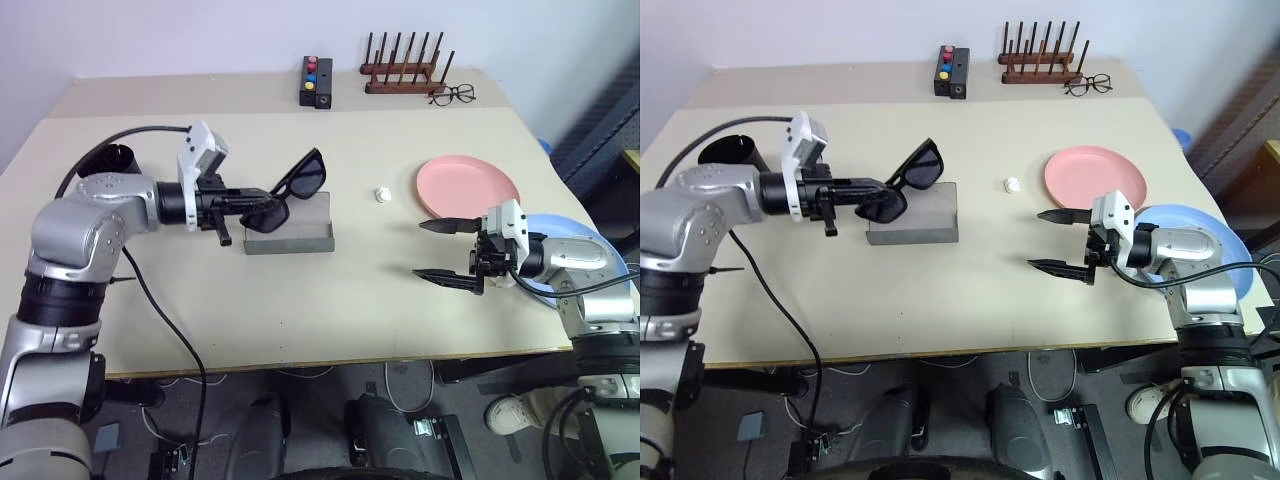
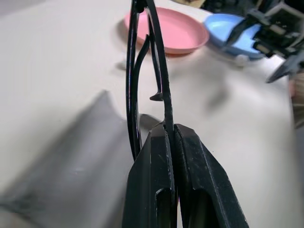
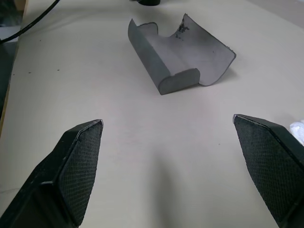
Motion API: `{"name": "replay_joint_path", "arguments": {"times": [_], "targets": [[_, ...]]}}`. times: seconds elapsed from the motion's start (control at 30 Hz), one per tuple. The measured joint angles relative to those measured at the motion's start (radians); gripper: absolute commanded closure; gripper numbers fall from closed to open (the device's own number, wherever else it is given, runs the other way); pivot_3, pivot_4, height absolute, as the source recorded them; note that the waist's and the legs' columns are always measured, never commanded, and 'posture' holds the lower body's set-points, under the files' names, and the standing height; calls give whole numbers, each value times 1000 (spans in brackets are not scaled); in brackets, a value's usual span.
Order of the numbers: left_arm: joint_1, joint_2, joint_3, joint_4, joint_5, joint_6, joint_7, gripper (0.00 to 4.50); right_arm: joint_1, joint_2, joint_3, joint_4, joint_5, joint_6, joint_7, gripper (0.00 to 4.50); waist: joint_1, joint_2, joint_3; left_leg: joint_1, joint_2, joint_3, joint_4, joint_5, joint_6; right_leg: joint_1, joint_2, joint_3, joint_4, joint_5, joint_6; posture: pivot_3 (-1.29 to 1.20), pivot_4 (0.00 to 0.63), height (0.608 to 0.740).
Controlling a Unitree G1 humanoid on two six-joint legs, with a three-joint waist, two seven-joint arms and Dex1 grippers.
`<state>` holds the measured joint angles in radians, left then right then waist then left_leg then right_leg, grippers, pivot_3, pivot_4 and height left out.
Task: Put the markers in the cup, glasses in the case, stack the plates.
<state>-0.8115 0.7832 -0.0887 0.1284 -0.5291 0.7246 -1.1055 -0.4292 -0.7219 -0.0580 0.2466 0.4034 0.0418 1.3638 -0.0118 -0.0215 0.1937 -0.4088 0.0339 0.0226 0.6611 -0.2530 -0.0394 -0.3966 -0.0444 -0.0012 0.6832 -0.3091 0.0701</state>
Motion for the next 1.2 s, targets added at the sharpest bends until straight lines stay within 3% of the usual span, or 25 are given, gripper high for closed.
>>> {"name": "replay_joint_path", "arguments": {"times": [0.3, 0.57, 0.9, 1.2], "targets": [[-222, -17, -170, 453, 266, -352, -323, 4459, -4, 7, 5, 2, -6, -5, -7, 0, 1, 0, 0, -1, 0, 1, 0, 0, 1, -1, 0, 0, 0, 0, 0, 0, 150, 740], [-358, -124, -215, 737, 424, -601, -446, 4459, 29, 8, 0, -48, -4, 6, -38, 0, 1, 0, 1, -2, -1, 1, 1, -1, 1, -1, 0, 0, 0, 0, 1, 0, 150, 740], [-416, -209, -215, 920, 531, -754, -470, 4459, 71, 6, -8, -119, 13, 40, -82, 0, -2, 0, 1, -2, 0, 1, 1, -1, 2, -2, 0, 0, 0, 0, 2, 0, 150, 740], [-376, -215, -208, 929, 551, -785, -483, 4459, 88, 2, -29, -158, 15, 59, -99, 0, -1, 0, 1, -2, 0, 1, 1, -1, 2, -2, 0, 0, 0, 0, 2, 0, 150, 740]]}}
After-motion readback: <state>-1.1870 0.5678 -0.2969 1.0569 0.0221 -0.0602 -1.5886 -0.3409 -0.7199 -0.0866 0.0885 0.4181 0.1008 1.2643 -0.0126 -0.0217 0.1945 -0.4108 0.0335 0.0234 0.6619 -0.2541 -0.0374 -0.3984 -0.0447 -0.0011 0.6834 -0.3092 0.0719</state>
